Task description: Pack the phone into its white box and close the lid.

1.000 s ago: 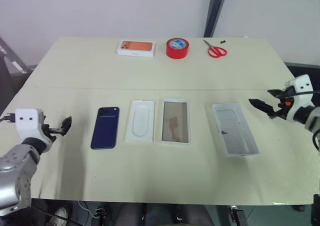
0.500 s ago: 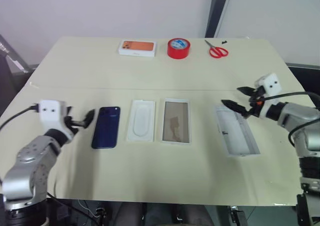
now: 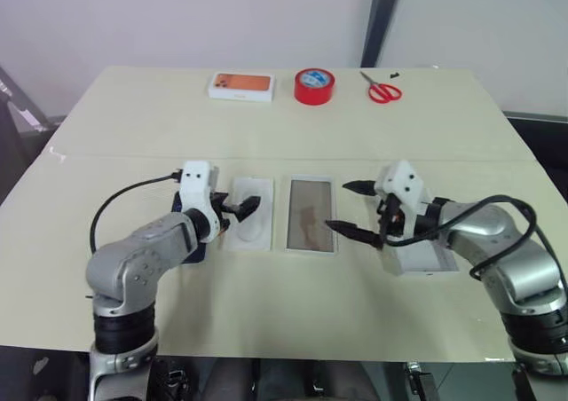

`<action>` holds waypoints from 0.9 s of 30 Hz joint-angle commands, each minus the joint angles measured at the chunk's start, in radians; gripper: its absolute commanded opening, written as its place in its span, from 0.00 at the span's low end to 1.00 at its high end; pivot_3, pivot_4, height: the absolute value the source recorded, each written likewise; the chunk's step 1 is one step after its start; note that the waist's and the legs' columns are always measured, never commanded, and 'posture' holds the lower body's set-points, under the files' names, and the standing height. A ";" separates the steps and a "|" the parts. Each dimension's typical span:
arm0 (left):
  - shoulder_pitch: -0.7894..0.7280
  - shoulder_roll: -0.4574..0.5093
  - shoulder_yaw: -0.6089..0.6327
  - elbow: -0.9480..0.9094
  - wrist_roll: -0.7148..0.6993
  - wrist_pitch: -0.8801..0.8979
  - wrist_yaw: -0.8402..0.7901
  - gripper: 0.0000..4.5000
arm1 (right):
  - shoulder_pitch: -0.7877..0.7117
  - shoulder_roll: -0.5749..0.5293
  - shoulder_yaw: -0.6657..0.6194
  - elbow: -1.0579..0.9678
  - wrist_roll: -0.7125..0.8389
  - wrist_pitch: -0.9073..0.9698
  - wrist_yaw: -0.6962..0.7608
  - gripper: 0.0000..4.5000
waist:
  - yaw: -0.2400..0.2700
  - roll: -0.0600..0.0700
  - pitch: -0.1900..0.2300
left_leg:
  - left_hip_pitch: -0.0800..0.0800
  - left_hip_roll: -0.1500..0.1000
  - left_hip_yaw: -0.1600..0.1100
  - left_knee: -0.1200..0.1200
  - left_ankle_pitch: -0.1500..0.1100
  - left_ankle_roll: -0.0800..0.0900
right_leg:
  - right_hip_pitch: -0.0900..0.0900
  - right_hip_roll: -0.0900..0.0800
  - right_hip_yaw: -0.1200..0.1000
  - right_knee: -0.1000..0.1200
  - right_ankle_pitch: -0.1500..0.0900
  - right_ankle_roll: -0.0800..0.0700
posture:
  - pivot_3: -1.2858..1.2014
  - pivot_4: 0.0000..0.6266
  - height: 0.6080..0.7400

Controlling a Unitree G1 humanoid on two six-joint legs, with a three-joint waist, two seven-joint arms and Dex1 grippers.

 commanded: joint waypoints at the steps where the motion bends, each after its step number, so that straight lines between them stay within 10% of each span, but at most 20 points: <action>1: -0.035 -0.016 0.024 0.018 0.022 0.051 0.033 0.99 | -0.001 -0.001 -0.011 -0.031 0.003 -0.018 -0.002 1.00 | 0.002 0.000 0.000 | 0.000 0.000 0.000 0.000 0.000 0.000 | 0.000 0.000 0.000 0.000 0.000 0.000 | 0.52 0.24 1.00; 9: -0.089 -0.057 0.013 0.082 0.032 0.170 0.015 0.99 | 0.022 -0.016 -0.009 -0.041 -0.014 -0.031 0.005 1.00 | 0.003 0.000 0.000 | 0.000 0.000 0.000 0.000 0.000 0.000 | 0.000 0.000 0.000 0.000 0.000 0.000 | 0.52 0.24 1.00; 12: -0.117 -0.074 0.052 0.109 0.042 0.193 0.012 0.80 | 0.035 -0.018 -0.012 -0.053 -0.020 -0.035 0.000 1.00 | 0.004 0.000 0.000 | 0.000 0.000 0.000 0.000 0.000 0.000 | 0.001 0.000 0.000 0.000 0.000 0.000 | 0.52 0.24 1.00; 19: -0.130 -0.037 0.069 0.144 0.099 0.199 0.018 0.01 | 0.067 -0.018 -0.019 -0.087 -0.021 -0.029 -0.019 1.00 | 0.001 0.000 0.000 | 0.000 0.000 0.000 0.000 0.000 0.000 | 0.001 0.000 0.000 0.000 0.000 0.000 | 0.52 0.24 1.00; 27: -0.240 -0.184 0.353 0.129 0.018 0.149 0.033 0.01 | 0.069 -0.025 -0.023 -0.084 -0.022 -0.032 -0.029 1.00 | 0.004 -0.001 0.000 | 0.000 0.000 -0.001 0.001 0.000 -0.001 | 0.001 -0.001 -0.001 0.000 0.000 0.000 | 0.52 0.24 1.00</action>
